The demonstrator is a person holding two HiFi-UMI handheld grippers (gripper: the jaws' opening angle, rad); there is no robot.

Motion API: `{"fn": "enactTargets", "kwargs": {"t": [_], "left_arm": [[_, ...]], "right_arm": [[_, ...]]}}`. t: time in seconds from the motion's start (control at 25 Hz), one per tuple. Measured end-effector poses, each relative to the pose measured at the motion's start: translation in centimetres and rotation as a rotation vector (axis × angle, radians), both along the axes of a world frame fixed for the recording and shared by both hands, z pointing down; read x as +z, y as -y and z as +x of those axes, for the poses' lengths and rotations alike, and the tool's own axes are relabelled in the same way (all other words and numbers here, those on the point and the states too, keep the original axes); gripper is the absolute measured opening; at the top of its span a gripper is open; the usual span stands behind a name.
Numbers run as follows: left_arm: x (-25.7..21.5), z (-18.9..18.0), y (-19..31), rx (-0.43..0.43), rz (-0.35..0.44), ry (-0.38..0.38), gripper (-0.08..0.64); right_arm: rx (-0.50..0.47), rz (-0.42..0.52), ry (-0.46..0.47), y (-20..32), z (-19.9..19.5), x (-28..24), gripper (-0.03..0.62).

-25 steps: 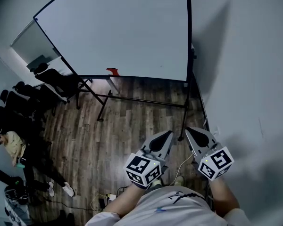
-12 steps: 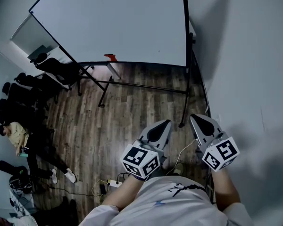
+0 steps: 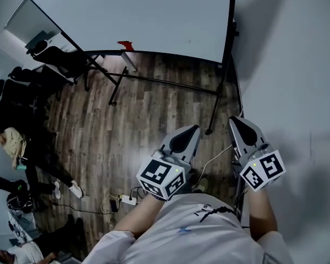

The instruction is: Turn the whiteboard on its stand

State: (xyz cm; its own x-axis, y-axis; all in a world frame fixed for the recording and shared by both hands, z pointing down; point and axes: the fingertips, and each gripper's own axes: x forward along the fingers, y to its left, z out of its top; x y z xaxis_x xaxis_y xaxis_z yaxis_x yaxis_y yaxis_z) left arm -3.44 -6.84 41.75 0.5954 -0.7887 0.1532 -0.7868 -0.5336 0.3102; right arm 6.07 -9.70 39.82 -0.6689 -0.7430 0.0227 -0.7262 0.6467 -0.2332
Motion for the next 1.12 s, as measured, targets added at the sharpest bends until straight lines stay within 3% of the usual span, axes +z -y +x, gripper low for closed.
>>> {"fn": "enactTargets", "kwargs": {"t": [0.6,1.0,1.12], "left_arm": [[-1.7,-5.1,16.2,0.126,0.08,-0.018,0.012],[-1.5,-4.7,21.8,0.12,0.041,-0.042,0.012],[-1.7,-3.6,23.4,0.09,0.04,-0.03,0.012]], "right_arm": [[0.115,0.018,-0.062,15.0,-5.8,-1.2,0.014],[0.144,0.012,-0.098,23.8,-2.6,-0.8,0.02],[0.135,0.009,-0.114,27.2,-0.3,0.1,0.071]]}}
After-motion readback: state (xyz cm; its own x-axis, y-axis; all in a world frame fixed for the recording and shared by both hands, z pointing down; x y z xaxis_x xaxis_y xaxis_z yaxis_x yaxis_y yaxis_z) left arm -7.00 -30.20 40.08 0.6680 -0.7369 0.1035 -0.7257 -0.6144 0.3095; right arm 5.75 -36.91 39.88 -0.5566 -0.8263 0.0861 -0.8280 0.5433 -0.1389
